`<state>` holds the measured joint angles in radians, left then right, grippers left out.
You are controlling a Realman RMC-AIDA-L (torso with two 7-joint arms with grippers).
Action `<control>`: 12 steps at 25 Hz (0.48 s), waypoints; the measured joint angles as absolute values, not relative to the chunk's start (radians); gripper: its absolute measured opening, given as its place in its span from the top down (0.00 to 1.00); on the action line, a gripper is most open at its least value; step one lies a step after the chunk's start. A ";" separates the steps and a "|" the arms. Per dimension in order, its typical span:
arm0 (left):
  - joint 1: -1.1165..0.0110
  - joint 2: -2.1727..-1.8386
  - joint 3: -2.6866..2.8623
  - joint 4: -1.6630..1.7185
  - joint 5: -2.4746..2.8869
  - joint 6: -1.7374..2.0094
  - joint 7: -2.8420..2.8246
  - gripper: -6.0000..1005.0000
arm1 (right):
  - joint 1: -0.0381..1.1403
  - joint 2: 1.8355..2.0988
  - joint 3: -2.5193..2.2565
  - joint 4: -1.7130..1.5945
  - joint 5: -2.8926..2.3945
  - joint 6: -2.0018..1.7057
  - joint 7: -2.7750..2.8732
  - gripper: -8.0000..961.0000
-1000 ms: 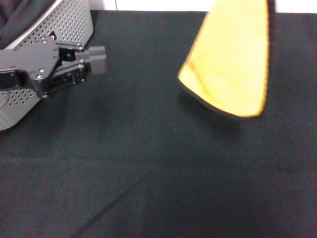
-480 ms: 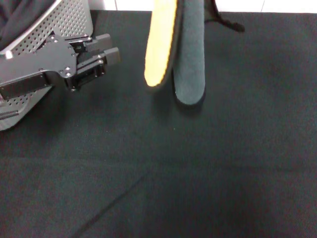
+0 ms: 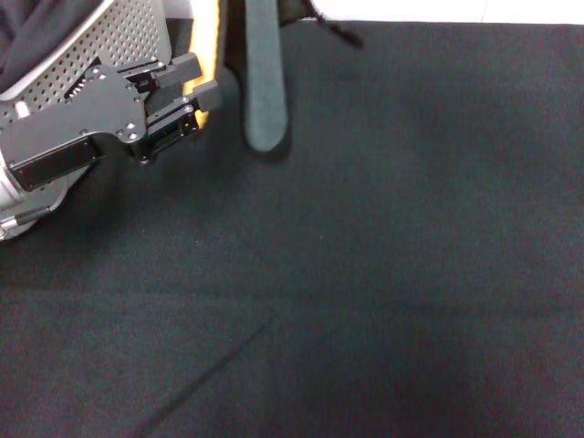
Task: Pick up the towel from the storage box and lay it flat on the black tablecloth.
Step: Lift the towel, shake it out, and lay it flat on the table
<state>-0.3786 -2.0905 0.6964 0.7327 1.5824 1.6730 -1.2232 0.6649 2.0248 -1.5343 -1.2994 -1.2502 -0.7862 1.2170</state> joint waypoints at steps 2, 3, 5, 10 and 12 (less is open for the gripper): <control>-0.379 -2.091 0.696 0.723 1.582 1.658 -1.212 0.57 | 0.675 2.025 -1.539 -1.274 -1.251 -0.778 1.210 0.98; -0.379 -2.091 0.696 0.718 1.582 1.651 -1.206 0.57 | 0.680 2.025 -1.540 -1.262 -1.251 -0.776 1.206 0.98; -0.381 -2.091 0.696 0.704 1.581 1.632 -1.192 0.57 | 0.683 2.025 -1.540 -1.252 -1.249 -0.775 1.202 0.98; -0.383 -2.091 0.696 0.683 1.581 1.591 -1.161 0.57 | 0.694 2.028 -1.535 -1.196 -1.242 -0.768 1.186 0.98; -0.381 -2.091 0.696 0.678 1.582 1.586 -1.154 0.57 | 0.694 2.028 -1.535 -1.188 -1.241 -0.763 1.184 0.98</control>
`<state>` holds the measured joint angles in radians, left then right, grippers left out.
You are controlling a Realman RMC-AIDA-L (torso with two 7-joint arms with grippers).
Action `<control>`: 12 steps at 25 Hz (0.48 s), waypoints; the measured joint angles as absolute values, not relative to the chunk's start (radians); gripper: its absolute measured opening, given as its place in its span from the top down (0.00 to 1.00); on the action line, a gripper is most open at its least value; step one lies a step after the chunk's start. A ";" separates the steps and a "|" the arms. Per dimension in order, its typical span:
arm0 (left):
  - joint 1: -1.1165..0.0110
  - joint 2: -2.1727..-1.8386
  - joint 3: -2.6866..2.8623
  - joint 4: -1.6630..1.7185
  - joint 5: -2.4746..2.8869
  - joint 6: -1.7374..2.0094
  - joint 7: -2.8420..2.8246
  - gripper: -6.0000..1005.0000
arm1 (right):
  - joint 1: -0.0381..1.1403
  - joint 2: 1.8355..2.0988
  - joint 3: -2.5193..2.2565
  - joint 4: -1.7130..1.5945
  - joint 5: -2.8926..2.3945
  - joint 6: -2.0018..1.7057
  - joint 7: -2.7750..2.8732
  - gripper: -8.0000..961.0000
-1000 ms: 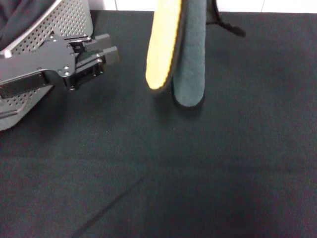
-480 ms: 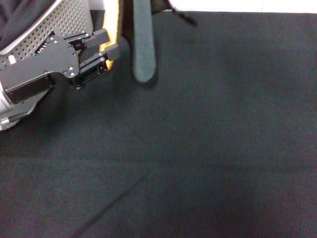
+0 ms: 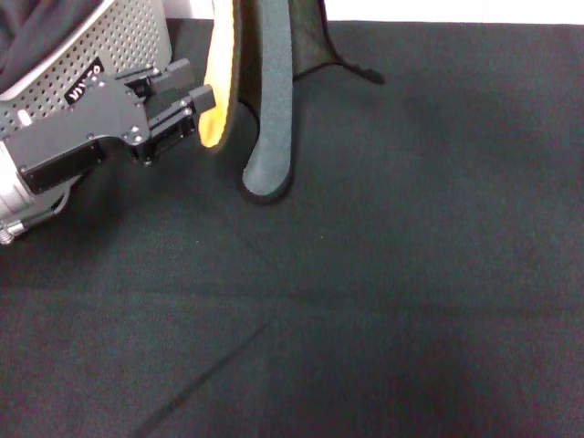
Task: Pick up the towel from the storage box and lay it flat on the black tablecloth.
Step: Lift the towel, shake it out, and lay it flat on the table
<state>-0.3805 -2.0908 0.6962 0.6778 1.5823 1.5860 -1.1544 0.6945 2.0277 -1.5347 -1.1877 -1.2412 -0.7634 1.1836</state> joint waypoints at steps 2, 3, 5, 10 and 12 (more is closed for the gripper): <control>-0.379 -2.091 0.696 0.662 1.586 1.578 -1.145 0.57 | 0.692 2.028 -1.535 -1.179 -1.234 -0.762 1.176 0.98; -0.379 -2.091 0.696 0.652 1.587 1.574 -1.136 0.57 | 0.690 2.028 -1.535 -1.175 -1.228 -0.762 1.172 0.98; -0.378 -2.091 0.698 0.633 1.587 1.569 -1.121 0.57 | 0.683 2.028 -1.535 -1.165 -1.207 -0.761 1.156 0.98; -0.378 -2.092 0.702 0.584 1.587 1.563 -1.073 0.57 | 0.683 2.028 -1.534 -1.156 -1.176 -0.763 1.149 0.98; -0.380 -2.094 0.700 0.562 1.583 1.562 -1.038 0.57 | 0.683 2.028 -1.534 -1.162 -1.173 -0.763 1.148 0.98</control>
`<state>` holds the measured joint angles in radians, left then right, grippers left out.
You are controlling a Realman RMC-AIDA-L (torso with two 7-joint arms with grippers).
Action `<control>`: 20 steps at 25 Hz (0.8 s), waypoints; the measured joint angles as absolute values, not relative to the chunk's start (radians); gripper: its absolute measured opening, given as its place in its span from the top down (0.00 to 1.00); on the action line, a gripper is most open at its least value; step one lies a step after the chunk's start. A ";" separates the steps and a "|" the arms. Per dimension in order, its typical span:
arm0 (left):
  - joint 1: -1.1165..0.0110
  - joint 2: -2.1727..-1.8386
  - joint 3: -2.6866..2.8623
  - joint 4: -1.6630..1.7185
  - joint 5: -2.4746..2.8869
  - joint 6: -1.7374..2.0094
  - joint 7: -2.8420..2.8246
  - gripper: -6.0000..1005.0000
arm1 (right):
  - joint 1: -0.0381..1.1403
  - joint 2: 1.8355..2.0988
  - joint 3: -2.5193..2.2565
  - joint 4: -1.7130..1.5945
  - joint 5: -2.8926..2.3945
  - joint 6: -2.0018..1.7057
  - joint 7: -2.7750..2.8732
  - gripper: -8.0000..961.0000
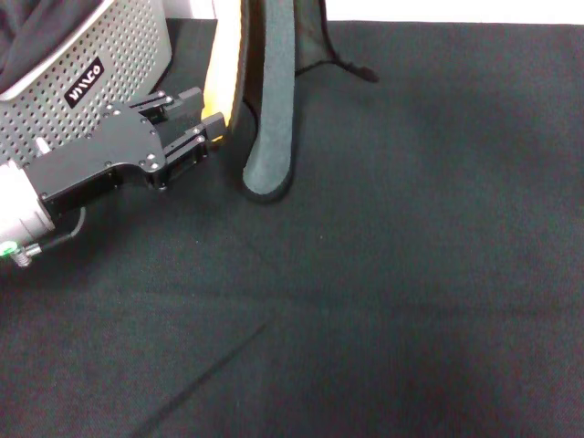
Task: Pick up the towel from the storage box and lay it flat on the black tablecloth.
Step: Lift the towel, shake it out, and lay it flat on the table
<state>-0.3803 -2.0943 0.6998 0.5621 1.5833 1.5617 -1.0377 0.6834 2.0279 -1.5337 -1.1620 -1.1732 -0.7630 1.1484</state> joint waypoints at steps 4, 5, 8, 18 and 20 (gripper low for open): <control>-0.381 -2.099 0.698 0.541 1.579 1.548 -0.993 0.57 | 0.691 2.028 -1.534 -1.164 -1.159 -0.763 1.149 0.98; -0.381 -2.100 0.698 0.530 1.572 1.538 -0.971 0.57 | 0.692 2.028 -1.534 -1.163 -1.154 -0.762 1.149 0.98; -0.380 -2.102 0.703 0.490 1.534 1.511 -0.897 0.58 | 0.701 2.028 -1.538 -1.155 -1.147 -0.757 1.150 0.98; -0.397 -2.103 0.705 0.400 1.512 1.470 -0.806 0.58 | 0.752 2.028 -1.545 -1.103 -1.137 -0.732 1.155 0.98; -0.402 -2.103 0.704 0.389 1.511 1.465 -0.794 0.58 | 0.763 2.028 -1.547 -1.085 -1.127 -0.732 1.154 0.98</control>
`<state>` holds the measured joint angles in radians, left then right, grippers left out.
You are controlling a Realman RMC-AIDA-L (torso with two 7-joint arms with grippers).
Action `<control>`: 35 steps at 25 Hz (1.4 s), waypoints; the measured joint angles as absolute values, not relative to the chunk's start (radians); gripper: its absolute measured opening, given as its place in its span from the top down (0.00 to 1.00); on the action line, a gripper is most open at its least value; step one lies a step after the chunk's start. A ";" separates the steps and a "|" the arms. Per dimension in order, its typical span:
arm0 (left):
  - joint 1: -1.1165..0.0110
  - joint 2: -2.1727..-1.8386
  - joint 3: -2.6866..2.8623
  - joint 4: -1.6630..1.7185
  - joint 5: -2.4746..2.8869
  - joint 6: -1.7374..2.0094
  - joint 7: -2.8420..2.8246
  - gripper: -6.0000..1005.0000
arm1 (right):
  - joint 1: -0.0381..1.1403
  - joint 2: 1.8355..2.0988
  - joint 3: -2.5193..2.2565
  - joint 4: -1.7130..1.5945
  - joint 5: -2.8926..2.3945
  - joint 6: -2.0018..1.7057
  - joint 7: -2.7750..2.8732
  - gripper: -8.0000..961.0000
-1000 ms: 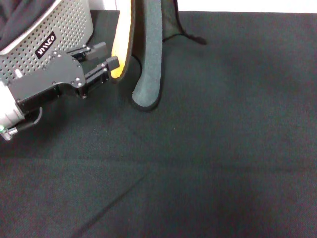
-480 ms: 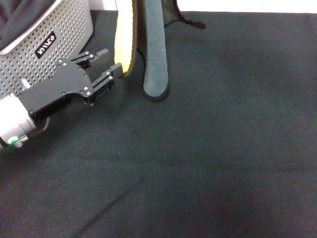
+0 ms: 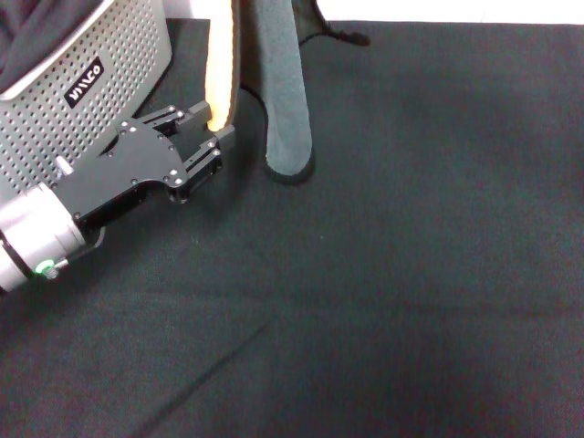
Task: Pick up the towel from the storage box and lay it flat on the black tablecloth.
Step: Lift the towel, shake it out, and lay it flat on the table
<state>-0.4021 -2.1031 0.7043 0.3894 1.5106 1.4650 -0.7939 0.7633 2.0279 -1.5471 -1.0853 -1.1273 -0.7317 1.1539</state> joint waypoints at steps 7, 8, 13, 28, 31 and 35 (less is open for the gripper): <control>-0.401 -2.103 0.701 0.368 1.474 1.443 -0.769 0.58 | 0.779 2.028 -1.584 -1.072 -1.122 -0.706 1.148 0.98; -0.400 -2.103 0.701 0.367 1.473 1.440 -0.766 0.58 | 0.781 2.028 -1.586 -1.069 -1.122 -0.704 1.148 0.98; -0.402 -2.102 0.704 0.346 1.473 1.434 -0.754 0.58 | 0.794 2.028 -1.600 -1.059 -1.118 -0.691 1.148 0.98; -0.405 -2.103 0.704 0.312 1.441 1.384 -0.723 0.58 | 0.805 2.028 -1.626 -1.059 -1.095 -0.686 1.150 0.98; -0.406 -2.103 0.705 0.302 1.424 1.382 -0.713 0.58 | 0.801 2.028 -1.627 -1.063 -1.095 -0.689 1.151 0.98; -0.408 -2.103 0.706 0.295 1.422 1.382 -0.712 0.58 | 0.796 2.028 -1.637 -1.068 -1.080 -0.690 1.150 0.98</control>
<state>-0.4077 -2.1028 0.7056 0.2948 1.4218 1.3819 -0.7118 0.7965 2.0278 -1.6372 -1.0685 -1.0804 -0.6904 1.1495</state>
